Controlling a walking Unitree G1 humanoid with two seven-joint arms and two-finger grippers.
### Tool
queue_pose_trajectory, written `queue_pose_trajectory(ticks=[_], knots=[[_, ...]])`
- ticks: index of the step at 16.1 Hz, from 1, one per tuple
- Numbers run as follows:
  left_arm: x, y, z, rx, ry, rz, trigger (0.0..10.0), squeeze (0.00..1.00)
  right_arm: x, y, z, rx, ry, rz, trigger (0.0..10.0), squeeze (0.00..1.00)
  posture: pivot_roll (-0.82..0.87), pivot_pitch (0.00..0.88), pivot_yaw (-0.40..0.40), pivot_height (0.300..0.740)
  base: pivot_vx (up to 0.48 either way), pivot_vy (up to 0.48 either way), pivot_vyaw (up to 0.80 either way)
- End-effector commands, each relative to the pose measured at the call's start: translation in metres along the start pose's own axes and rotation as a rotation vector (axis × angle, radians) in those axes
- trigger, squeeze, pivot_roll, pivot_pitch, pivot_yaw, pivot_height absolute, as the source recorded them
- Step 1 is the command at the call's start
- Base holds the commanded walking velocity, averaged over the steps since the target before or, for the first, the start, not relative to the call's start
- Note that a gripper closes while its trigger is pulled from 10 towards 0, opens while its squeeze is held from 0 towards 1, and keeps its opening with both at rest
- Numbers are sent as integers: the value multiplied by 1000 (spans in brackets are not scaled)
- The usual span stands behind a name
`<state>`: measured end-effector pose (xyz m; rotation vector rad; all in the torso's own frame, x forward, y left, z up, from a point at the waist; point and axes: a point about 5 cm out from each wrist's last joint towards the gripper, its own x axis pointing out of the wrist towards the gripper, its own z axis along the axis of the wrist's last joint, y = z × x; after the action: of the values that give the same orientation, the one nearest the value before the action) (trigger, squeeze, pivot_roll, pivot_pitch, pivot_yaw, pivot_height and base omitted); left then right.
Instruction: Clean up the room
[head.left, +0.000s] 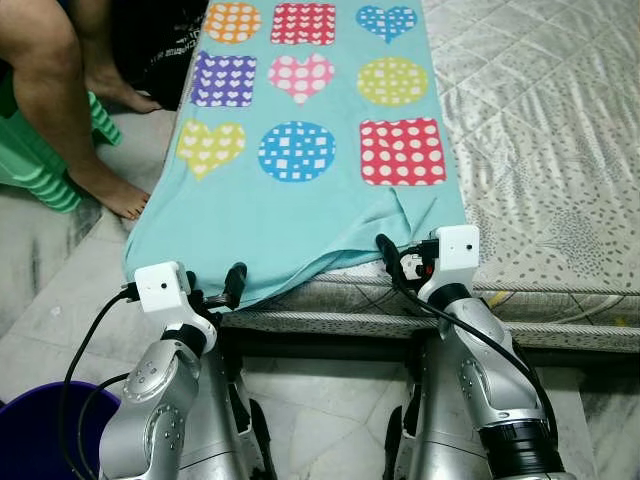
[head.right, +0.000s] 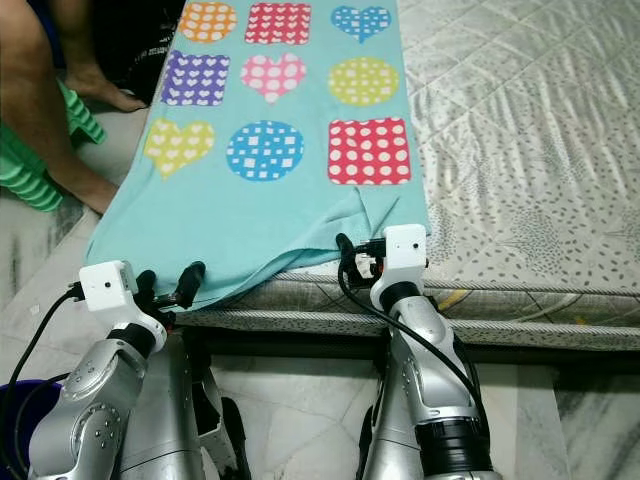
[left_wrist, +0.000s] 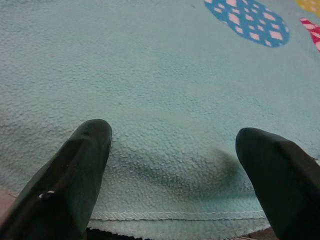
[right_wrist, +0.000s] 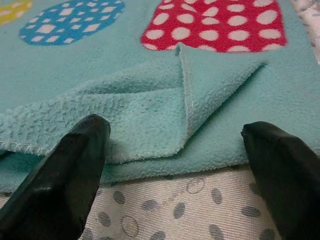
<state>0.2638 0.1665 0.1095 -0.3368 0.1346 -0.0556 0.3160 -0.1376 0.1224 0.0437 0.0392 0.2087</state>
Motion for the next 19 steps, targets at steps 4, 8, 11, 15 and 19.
queue_pose_trajectory(ticks=[4,8,11,15,19], knots=[[-4,3,-1,5,10,8,10000,0,-1,-1,-5,3,14,-1,10000,0,-98,306,29,491,0,0,0],[-4,3,-1,5,10,8,10000,0,-1,-1,-5,3,14,-1,10000,0,-98,306,29,491,0,0,0],[-2,-1,3,11,-2,12,10000,0,23,10,12,14,-36,-141,10000,0,-75,317,31,491,0,0,0],[-2,0,4,15,0,17,10000,0,27,17,11,-26,-47,-171,3843,0,-69,310,35,491,0,0,0],[1,0,5,20,0,16,10000,0,24,6,3,-120,-11,-244,706,0,-72,308,39,491,0,0,0]])
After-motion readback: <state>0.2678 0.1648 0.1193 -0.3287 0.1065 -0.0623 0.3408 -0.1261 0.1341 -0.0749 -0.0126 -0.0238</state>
